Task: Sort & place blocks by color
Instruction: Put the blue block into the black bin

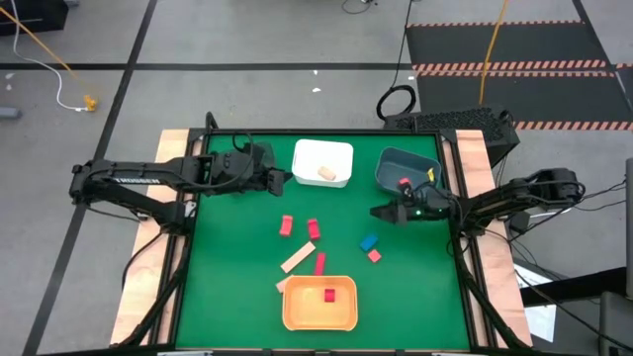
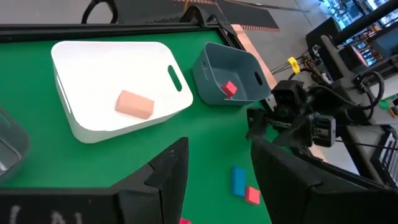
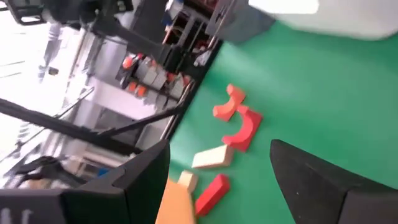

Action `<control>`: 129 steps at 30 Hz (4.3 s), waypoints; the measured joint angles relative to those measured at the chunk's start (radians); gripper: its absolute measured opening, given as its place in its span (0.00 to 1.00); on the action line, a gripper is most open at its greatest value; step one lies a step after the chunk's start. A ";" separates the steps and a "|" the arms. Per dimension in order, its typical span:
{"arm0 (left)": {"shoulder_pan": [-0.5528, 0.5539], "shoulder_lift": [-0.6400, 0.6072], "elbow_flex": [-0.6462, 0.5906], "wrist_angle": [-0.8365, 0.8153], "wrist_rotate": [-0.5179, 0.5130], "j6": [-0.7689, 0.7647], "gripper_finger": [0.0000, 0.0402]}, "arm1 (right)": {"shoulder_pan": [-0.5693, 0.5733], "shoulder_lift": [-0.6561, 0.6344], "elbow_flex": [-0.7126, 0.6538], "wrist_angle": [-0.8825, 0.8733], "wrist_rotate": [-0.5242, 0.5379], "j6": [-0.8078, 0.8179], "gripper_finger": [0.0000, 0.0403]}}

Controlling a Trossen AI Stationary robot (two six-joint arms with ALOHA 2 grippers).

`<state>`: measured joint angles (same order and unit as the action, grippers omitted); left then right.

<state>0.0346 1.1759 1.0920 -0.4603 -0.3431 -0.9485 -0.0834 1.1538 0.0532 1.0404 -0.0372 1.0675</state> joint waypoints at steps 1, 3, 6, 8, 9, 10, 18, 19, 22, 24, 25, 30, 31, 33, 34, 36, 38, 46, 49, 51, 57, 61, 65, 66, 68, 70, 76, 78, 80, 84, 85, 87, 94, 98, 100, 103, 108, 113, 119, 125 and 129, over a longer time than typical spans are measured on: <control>0.000 0.000 0.000 -0.001 0.000 0.000 0.44 | 0.000 0.000 0.000 -0.013 0.022 -0.019 0.67; 0.000 0.000 0.000 -0.006 0.000 0.000 0.44 | 0.000 0.001 0.000 -0.048 0.066 -0.066 0.67; 0.000 0.000 0.000 -0.013 0.000 0.000 0.44 | 0.000 0.000 0.000 -0.041 0.089 -0.124 0.67; 0.000 0.000 0.000 -0.015 0.000 0.001 0.44 | 0.000 0.000 0.000 -0.018 0.088 -0.106 0.67; 0.000 0.000 0.000 -0.015 0.000 0.001 0.44 | 0.000 0.000 0.000 0.000 0.088 -0.080 0.67; 0.000 0.000 0.000 -0.015 0.000 0.000 0.44 | 0.000 0.000 0.000 0.018 0.088 -0.052 0.67; 0.000 0.000 0.000 -0.015 0.000 0.004 0.44 | -0.005 0.000 0.000 0.003 0.022 -0.127 0.67; 0.000 0.000 0.000 -0.015 0.000 0.005 0.44 | -0.008 0.000 0.000 0.003 -0.014 -0.161 0.67; 0.000 0.000 0.000 -0.016 0.000 0.011 0.44 | -0.009 0.000 0.002 0.002 -0.113 -0.243 0.67; 0.000 0.000 0.000 -0.017 0.000 0.011 0.44 | -0.009 0.000 0.008 -0.004 -0.146 -0.287 0.67; 0.000 0.000 0.000 -0.018 0.000 0.011 0.44 | -0.010 0.000 0.018 -0.015 -0.151 -0.308 0.67; 0.000 0.000 0.000 -0.019 0.000 0.011 0.44 | -0.050 0.000 0.107 -0.129 -0.266 -0.450 0.67; 0.000 0.000 0.000 -0.020 0.000 0.011 0.44 | -0.063 0.000 0.127 -0.166 -0.295 -0.479 0.67; 0.000 0.000 0.000 -0.024 0.000 0.011 0.44 | -0.090 0.000 0.161 -0.240 -0.348 -0.538 0.67; 0.000 0.000 0.000 -0.027 0.000 0.011 0.44 | -0.103 0.000 0.175 -0.281 -0.371 -0.570 0.67; -0.003 0.000 0.000 -0.037 0.000 0.011 0.44 | -0.123 0.000 0.200 -0.384 -0.390 -0.657 0.67; -0.003 0.000 0.000 -0.052 0.000 0.011 0.44 | -0.132 0.000 0.224 -0.510 -0.390 -0.778 0.67; -0.003 0.000 0.000 -0.149 0.000 0.010 0.44 | -0.067 0.000 0.298 -0.894 -0.381 -1.185 0.67; -0.003 0.000 0.000 -0.163 0.000 0.003 0.44 | -0.032 0.000 0.299 -0.898 -0.381 -1.287 0.67; -0.002 0.000 0.000 -0.172 0.000 -0.003 0.44 | -0.013 0.000 0.299 -0.896 -0.369 -1.344 0.67; -0.002 0.000 0.000 -0.174 0.001 -0.001 0.44 | 0.034 0.010 0.299 -0.896 -0.250 -1.501 0.67; -0.002 0.000 0.000 -0.175 0.001 -0.002 0.44 | 0.046 0.046 0.299 -0.896 -0.249 -1.495 0.67; -0.002 0.000 0.000 -0.175 0.001 0.001 0.44 | 0.048 0.105 0.299 -0.877 -0.249 -1.464 0.67; -0.002 0.000 0.000 -0.175 0.001 0.001 0.44 | 0.048 0.122 0.299 -0.871 -0.249 -1.455 0.67; -0.002 0.000 0.000 -0.175 0.001 0.001 0.44 | 0.048 0.156 0.299 -0.845 -0.248 -1.447 0.66; -0.002 0.000 -0.001 -0.176 0.000 0.002 0.44 | 0.048 0.186 0.299 -0.818 -0.250 -1.446 0.65; -0.003 0.000 -0.001 -0.177 0.001 0.002 0.44 | 0.048 0.259 0.300 -0.744 -0.259 -1.362 0.56; -0.003 0.000 -0.001 -0.177 0.001 0.003 0.44 | 0.048 0.271 0.301 -0.739 -0.254 -1.316 0.51; -0.003 0.000 -0.001 -0.177 0.001 0.003 0.44 | 0.048 0.281 0.301 -0.740 -0.251 -1.265 0.45; -0.003 0.000 -0.001 -0.177 0.001 0.003 0.44 | 0.047 0.275 0.301 -0.747 -0.248 -1.185 0.31; -0.003 0.000 -0.001 -0.177 0.001 0.003 0.44 | 0.047 0.271 0.301 -0.753 -0.245 -1.183 0.28; -0.003 0.000 -0.001 -0.176 0.001 0.003 0.44 | 0.047 0.258 0.301 -0.758 -0.232 -1.182 0.28; -0.002 0.007 -0.001 -0.103 0.002 -0.029 0.44 | 0.020 0.141 0.325 -0.774 -0.115 -1.187 0.28; -0.002 0.042 -0.002 0.052 0.032 0.022 0.44 | -0.010 0.077 0.389 -0.768 -0.038 -1.280 0.28; -0.002 0.067 0.000 0.149 0.032 0.075 0.44 | -0.032 0.060 0.433 -0.771 0.019 -1.329 0.28; -0.002 0.104 -0.002 0.226 0.032 0.134 0.44 | -0.067 0.054 0.520 -0.756 0.082 -1.386 0.28; 0.000 0.150 0.003 0.324 0.031 0.167 0.44 | -0.102 0.068 0.652 -0.740 0.119 -1.412 0.28; -0.003 0.180 0.002 0.389 0.043 0.159 0.44 | -0.107 0.079 0.703 -0.710 0.119 -1.455 0.28; -0.005 0.224 -0.002 0.511 0.108 0.149 0.44 | -0.098 0.086 0.744 -0.689 0.119 -1.458 0.29; -0.005 0.277 -0.002 0.589 0.113 0.113 0.44 | -0.064 0.084 0.744 -0.653 0.125 -1.464 0.29; -0.002 0.293 -0.002 0.597 0.118 0.089 0.44 | -0.038 0.085 0.744 -0.656 0.131 -1.483 0.29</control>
<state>0.0322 1.4693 1.0901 0.1362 -0.2253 -0.8592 -0.1217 1.2388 0.7975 0.3849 0.0939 -0.4158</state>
